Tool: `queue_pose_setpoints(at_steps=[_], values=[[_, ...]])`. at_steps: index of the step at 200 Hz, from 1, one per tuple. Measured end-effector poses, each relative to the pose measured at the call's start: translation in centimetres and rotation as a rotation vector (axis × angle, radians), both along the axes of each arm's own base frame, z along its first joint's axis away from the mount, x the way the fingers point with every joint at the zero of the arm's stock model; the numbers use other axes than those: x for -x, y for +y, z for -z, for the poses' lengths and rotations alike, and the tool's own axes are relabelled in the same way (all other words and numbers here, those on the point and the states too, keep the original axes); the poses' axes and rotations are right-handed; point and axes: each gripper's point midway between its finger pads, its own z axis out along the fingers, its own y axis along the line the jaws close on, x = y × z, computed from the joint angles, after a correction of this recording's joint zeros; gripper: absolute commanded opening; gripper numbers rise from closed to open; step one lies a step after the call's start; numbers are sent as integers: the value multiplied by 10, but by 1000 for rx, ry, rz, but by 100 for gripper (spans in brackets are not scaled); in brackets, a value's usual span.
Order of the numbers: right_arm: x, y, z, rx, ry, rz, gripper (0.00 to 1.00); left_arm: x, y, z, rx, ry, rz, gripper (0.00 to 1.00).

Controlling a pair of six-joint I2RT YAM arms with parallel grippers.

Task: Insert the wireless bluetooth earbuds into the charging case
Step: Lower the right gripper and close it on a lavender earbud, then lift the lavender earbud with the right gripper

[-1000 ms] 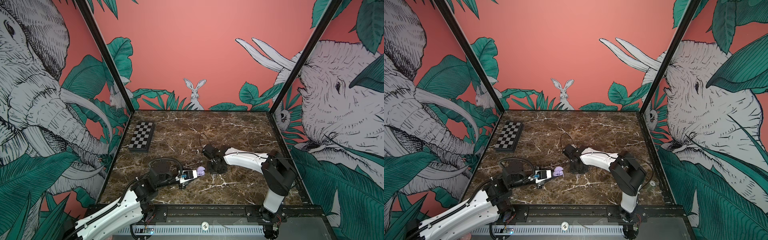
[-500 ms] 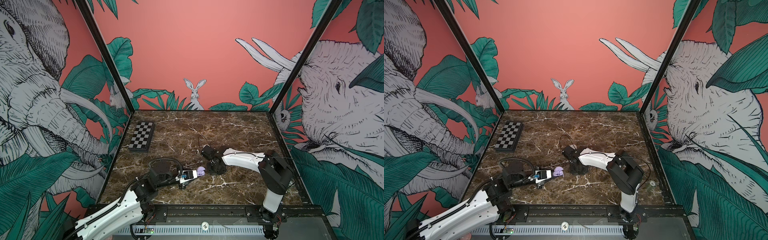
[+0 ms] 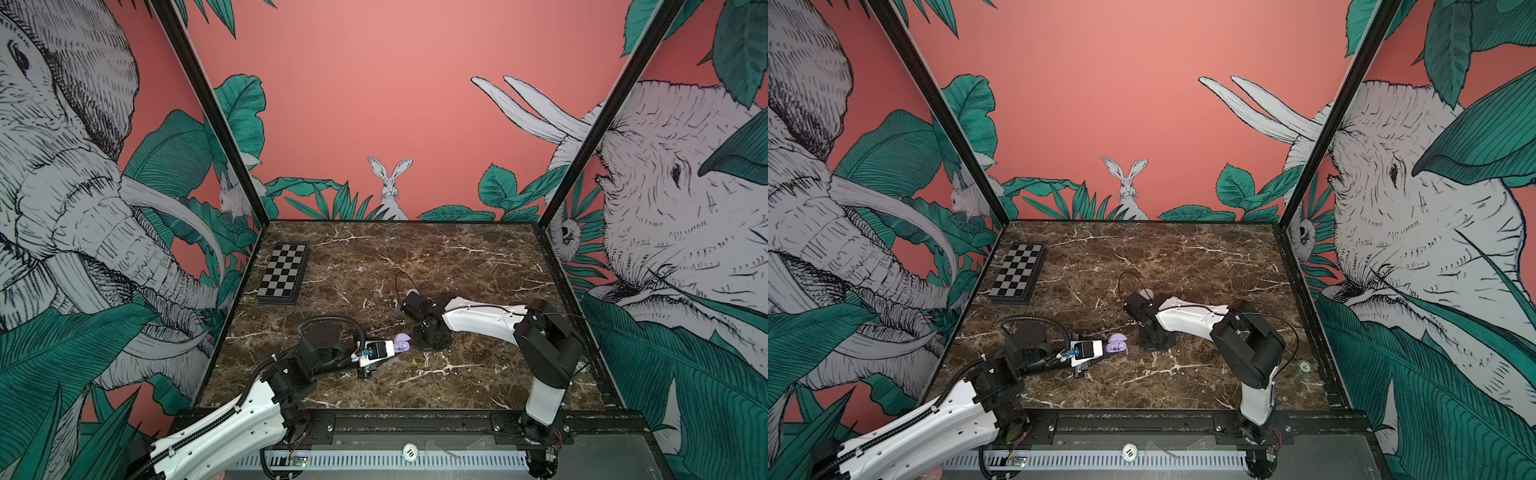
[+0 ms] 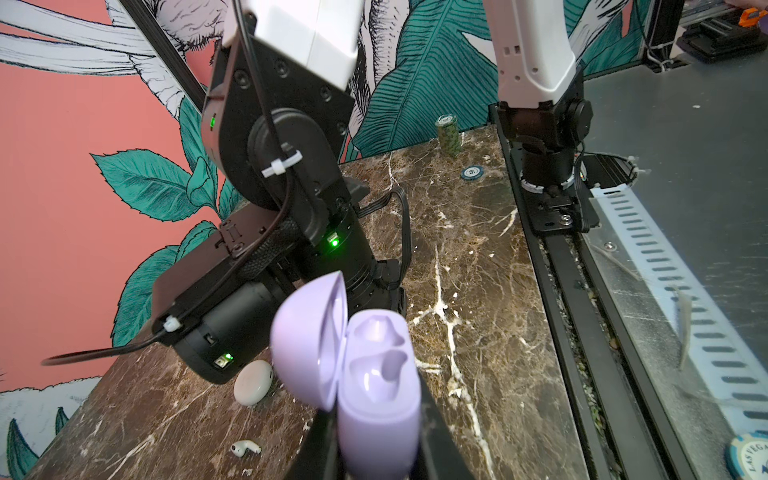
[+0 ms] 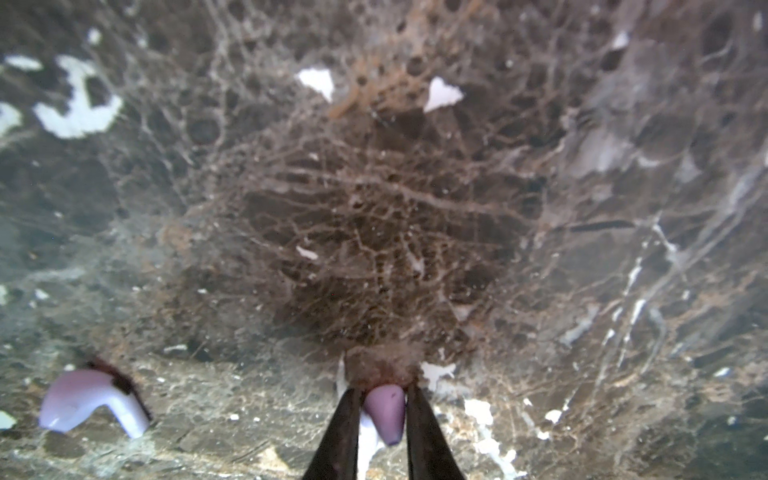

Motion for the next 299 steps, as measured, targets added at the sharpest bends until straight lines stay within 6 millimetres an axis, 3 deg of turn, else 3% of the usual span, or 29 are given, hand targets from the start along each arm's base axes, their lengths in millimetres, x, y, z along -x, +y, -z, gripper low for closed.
queue_pose_setpoints(at_steps=[299], values=[[-2, 0, 3, -34, -3, 136, 21, 1, -2, 4, -11, 10, 9, 0]])
